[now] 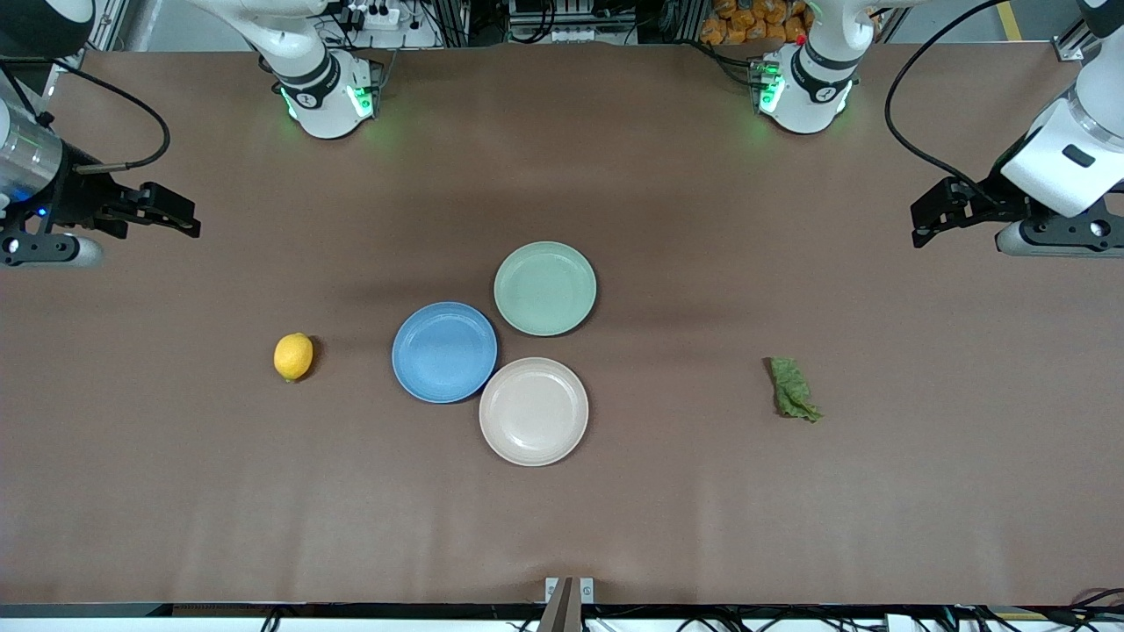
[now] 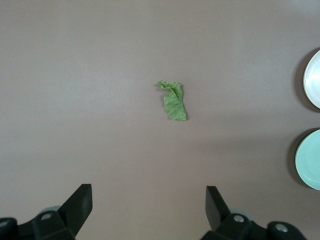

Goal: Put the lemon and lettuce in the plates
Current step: 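Reach the right gripper to the lemon while the left gripper reaches the lettuce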

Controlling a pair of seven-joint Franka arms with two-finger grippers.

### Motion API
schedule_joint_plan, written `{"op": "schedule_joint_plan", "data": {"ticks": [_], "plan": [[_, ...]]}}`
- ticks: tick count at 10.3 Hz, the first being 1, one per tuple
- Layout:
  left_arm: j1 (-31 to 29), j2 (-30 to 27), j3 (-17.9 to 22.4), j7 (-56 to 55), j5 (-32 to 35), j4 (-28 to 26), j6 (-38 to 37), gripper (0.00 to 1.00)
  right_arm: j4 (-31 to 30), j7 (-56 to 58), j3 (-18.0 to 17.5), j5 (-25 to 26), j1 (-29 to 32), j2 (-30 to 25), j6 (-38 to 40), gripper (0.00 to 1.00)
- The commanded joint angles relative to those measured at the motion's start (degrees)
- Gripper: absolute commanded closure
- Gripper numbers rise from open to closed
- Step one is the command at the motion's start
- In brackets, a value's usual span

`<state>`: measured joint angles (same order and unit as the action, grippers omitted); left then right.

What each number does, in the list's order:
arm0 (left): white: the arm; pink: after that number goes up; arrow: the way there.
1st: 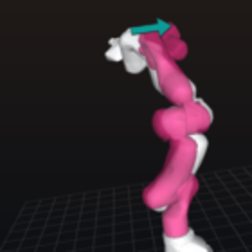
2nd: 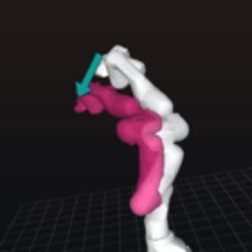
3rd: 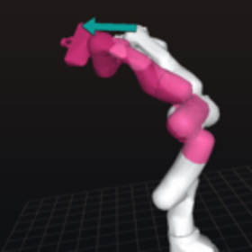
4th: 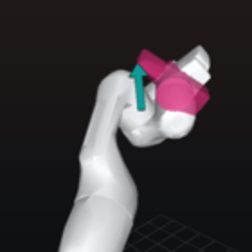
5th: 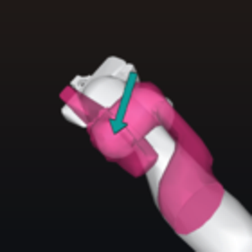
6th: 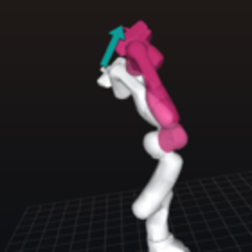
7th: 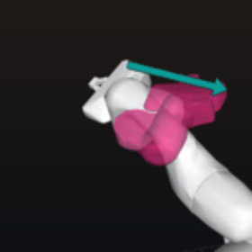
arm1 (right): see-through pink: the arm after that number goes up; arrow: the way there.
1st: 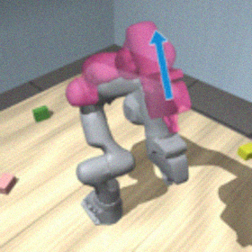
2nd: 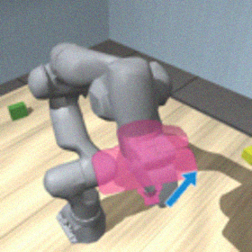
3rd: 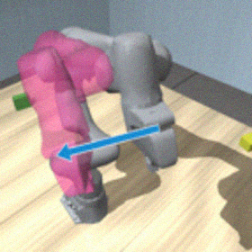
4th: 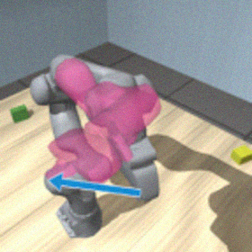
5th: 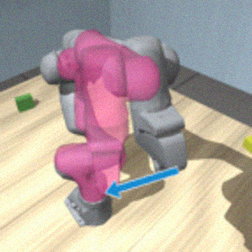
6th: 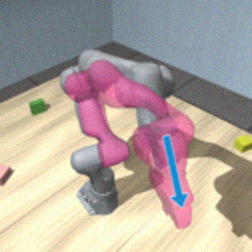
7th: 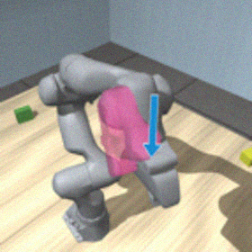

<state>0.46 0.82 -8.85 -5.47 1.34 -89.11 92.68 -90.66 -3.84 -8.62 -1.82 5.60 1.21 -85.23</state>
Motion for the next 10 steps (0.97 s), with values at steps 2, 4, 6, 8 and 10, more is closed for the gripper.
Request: {"op": "schedule_joint_plan", "data": {"ticks": [2, 4, 6, 8, 10], "plan": [[0.32, 1.01, -0.20, 0.90, 1.39, -0.89, -0.57, 0.00, -0.65, 0.06, 0.62, -0.81, -0.50, -0.77, -0.20, 0.00], [0.41, 7.67, -0.73, 1.51, 1.21, -1.07, 0.56, 0.00, -0.65, 0.06, 0.62, -0.81, -0.50, -0.77, -0.11, 0.00], [3.12, 15.40, -0.90, 0.47, 1.47, -2.81, 4.94, 0.00, -0.92, 0.67, 0.71, -0.81, -0.32, -0.08, -0.46, 0.00], [3.15, 21.29, -0.90, -2.60, 2.44, -7.99, 15.73, 0.00, -1.00, 0.94, 0.80, -0.73, 1.86, 5.96, -3.08, 0.00], [2.97, 29.12, -0.64, -2.62, 4.27, -8.18, 22.16, 0.00, -1.09, 1.11, 0.89, -0.73, 2.93, 14.13, -8.60, 0.00]]}}
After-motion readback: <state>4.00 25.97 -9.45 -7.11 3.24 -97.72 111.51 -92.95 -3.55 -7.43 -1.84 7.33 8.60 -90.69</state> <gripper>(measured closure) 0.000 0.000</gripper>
